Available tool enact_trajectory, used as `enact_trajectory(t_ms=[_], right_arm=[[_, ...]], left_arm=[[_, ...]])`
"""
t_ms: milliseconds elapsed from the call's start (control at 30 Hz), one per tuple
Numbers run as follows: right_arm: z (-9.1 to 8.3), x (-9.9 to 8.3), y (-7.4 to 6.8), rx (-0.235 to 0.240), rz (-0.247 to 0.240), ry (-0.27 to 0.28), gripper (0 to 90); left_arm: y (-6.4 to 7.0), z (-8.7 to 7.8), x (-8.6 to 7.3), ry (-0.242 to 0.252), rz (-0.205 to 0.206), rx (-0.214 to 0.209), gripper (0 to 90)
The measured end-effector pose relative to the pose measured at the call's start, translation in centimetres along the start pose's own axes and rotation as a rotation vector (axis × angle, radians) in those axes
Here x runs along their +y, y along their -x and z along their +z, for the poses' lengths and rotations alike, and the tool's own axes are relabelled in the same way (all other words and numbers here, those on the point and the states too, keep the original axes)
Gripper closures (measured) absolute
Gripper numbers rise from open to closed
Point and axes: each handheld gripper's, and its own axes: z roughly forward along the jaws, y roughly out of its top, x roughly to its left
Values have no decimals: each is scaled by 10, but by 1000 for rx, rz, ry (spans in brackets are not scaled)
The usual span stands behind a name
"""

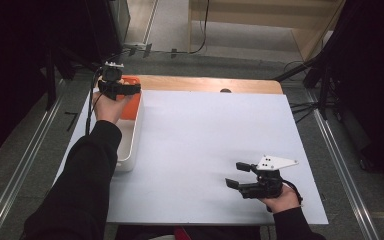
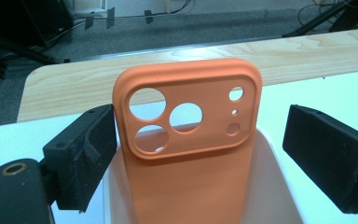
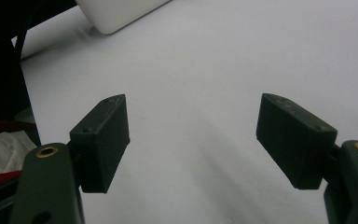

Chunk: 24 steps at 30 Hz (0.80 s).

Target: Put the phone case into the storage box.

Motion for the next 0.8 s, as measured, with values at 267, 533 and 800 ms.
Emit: enact_trajectory(t_ms=[267,533,800], right_arm=[[0,0,0,-2,0,-3,241],[0,0,0,-4,4,-3,241],[2,0,1,-1,-4,-8,241]], left_arm=[[1,-13,8,2,26,-20,100],[0,-25,11,-17,41,-84,103],[-3,-42,12,-24,45,-183,101]])
